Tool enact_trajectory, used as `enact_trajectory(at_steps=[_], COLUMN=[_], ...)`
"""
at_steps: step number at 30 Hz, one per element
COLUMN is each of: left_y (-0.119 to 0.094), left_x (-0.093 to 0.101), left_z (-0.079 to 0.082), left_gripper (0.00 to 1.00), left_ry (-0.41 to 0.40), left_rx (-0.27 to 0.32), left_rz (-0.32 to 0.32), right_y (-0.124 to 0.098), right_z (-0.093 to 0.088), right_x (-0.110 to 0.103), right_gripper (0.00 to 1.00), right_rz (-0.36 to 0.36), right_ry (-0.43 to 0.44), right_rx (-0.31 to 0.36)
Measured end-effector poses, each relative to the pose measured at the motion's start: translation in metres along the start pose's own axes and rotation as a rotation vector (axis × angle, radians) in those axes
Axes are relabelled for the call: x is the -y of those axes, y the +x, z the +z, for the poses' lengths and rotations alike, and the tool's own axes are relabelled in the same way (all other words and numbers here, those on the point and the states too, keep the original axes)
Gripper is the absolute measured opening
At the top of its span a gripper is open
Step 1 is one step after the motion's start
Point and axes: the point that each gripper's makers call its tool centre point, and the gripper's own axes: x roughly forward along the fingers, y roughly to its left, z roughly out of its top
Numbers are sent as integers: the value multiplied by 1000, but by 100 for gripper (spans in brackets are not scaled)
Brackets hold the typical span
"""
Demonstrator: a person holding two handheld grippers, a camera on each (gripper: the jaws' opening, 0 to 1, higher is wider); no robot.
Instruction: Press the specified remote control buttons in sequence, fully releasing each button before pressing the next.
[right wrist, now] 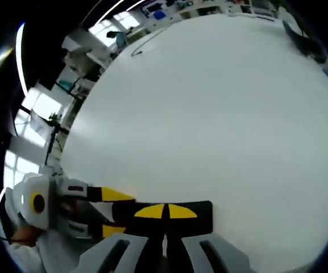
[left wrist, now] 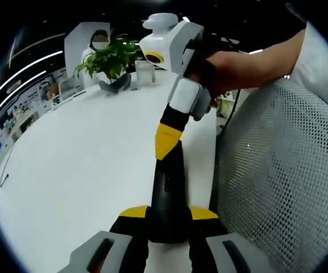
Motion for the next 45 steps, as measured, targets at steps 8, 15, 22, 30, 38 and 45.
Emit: enact_trajectory(at_steps=[8, 15, 22, 30, 38, 45], left_y=[0, 0, 1, 0, 0, 0], left_x=[0, -1, -1, -1, -1, -1], left_z=[0, 0, 0, 0, 0, 0], left_gripper=[24, 24, 24, 24, 25, 25], left_ry=[0, -2, -2, -6, -5, -4], left_rx=[4, 5, 6, 1, 0, -1], left_rz=[-1, 1, 2, 6, 6, 5], right_y=[0, 3, 2, 1, 0, -1], right_z=[-1, -1, -1, 0, -2, -4], right_x=[-1, -2, -1, -1, -2, -2], right_gripper=[0, 0, 0, 0, 0, 0], right_rz=[-4, -43, -36, -29, -45, -67], right_ry=[-10, -91, -103, -76, -97, -117], right_rx=[-12, -1, -3, -7, -10, -37])
